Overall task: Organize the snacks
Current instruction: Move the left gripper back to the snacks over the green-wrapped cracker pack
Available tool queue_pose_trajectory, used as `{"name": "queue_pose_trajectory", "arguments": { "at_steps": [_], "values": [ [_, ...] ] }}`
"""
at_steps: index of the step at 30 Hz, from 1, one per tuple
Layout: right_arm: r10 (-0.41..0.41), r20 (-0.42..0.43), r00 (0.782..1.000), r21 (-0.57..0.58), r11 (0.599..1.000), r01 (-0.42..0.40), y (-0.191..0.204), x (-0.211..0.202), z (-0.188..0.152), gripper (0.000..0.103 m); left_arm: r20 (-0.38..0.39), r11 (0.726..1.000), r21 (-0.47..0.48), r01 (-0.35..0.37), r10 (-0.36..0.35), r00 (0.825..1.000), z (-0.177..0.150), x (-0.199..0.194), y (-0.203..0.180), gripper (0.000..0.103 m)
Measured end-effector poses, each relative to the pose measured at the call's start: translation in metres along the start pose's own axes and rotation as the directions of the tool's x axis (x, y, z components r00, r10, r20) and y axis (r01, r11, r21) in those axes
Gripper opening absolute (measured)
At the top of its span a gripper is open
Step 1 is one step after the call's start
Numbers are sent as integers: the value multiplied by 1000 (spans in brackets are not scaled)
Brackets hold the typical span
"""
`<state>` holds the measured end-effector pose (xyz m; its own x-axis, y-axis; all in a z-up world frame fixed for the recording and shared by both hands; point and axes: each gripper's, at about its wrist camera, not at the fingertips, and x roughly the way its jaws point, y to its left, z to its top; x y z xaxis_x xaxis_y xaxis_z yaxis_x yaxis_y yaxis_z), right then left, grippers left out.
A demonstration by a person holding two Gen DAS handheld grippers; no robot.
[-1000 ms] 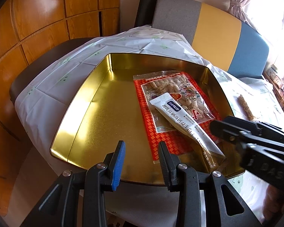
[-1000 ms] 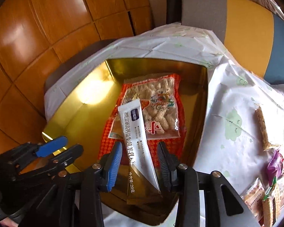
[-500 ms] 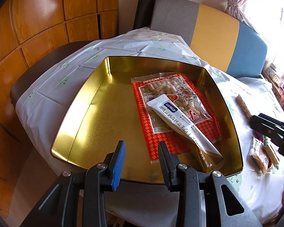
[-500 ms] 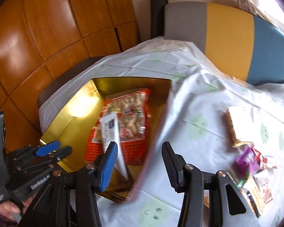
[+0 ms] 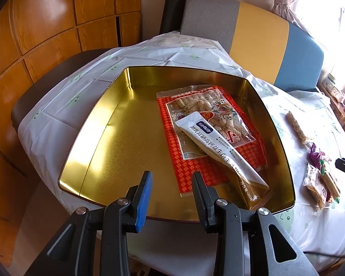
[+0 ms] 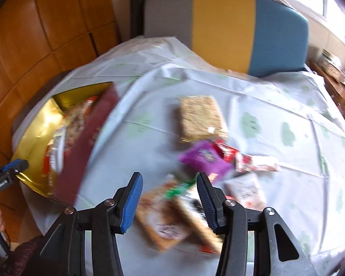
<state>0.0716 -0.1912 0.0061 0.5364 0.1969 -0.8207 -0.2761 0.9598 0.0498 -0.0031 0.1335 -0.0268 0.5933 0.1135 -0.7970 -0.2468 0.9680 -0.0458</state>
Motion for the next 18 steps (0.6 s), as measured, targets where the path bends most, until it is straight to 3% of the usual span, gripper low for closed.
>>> {"name": "queue_pose_trajectory", "arguments": {
  "at_steps": [6, 10, 12, 18],
  "values": [
    [-87, -31, 996, 85, 992, 90, -60, -4, -7, 50, 10, 998, 60, 21, -22, 1000, 0, -3, -16, 36],
    [-126, -41, 991, 194, 972, 131, -98, -4, -14, 50, 16, 991, 122, 60, -62, 998, 3, -10, -36, 36],
    [-154, -88, 984, 247, 954, 171, -113, 0, -18, 50, 18, 984, 155, 84, -88, 996, 5, -15, -49, 36],
    [-149, -133, 980, 319, 930, 184, -132, 4, -21, 50, -36, 934, 284, 218, -217, 976, 11, -22, -108, 36]
  ]
}}
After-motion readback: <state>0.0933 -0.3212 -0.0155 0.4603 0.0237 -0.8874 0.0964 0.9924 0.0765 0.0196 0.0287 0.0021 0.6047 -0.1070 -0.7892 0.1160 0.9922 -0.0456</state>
